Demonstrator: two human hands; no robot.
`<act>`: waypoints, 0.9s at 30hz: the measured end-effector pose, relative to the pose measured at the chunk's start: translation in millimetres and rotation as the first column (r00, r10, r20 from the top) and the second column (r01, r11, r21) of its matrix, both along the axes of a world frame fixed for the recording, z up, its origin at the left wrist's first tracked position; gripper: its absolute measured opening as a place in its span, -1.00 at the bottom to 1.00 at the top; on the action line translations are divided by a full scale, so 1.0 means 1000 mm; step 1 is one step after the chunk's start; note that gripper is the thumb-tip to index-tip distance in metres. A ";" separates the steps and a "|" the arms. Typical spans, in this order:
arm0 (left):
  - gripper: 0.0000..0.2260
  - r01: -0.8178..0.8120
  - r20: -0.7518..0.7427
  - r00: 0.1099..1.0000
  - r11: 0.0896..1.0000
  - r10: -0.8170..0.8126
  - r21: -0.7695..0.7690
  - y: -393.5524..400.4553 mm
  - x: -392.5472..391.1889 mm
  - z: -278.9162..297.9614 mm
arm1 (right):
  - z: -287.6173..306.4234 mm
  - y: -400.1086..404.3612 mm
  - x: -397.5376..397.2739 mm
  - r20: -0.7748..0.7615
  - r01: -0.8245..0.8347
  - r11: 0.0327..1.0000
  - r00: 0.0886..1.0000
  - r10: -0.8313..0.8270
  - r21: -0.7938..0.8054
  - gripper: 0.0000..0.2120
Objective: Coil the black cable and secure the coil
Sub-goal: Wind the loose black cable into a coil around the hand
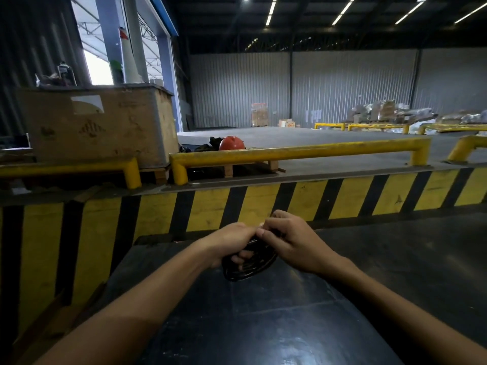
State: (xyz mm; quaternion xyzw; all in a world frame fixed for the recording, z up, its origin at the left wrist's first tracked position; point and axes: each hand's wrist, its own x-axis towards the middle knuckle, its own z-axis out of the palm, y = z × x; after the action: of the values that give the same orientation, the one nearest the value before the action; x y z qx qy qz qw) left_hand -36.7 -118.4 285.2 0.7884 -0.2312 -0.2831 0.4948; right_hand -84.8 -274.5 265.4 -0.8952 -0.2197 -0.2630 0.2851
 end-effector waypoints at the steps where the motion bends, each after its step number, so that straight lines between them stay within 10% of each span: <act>1: -0.63 -0.022 -0.001 1.000 1.000 0.022 -0.003 -0.001 0.001 -0.003 | -0.007 0.001 0.002 -0.016 0.012 0.997 1.000 -0.011 0.080 -0.76; 13: -0.44 -0.244 0.136 0.964 0.961 0.227 0.129 -0.003 0.010 -0.045 | -0.077 0.026 0.013 -0.233 0.140 0.837 0.972 -0.015 0.530 -0.72; 20: -0.34 -0.558 0.592 0.695 0.825 0.407 0.088 -0.001 0.020 -0.112 | -0.138 0.039 0.020 -0.412 0.243 0.666 0.905 0.105 0.705 -0.62; 27: -0.50 -0.532 0.532 0.780 0.796 0.329 0.288 0.012 -0.005 -0.196 | -0.219 0.033 0.010 -0.636 0.295 0.653 0.674 0.375 0.697 -0.83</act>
State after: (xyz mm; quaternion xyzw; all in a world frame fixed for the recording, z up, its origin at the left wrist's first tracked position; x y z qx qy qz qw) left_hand -42.2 -106.1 88.8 0.9516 -0.0820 -0.0094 0.2961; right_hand -74.8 -241.7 46.4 -0.7117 0.0233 0.0619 0.6994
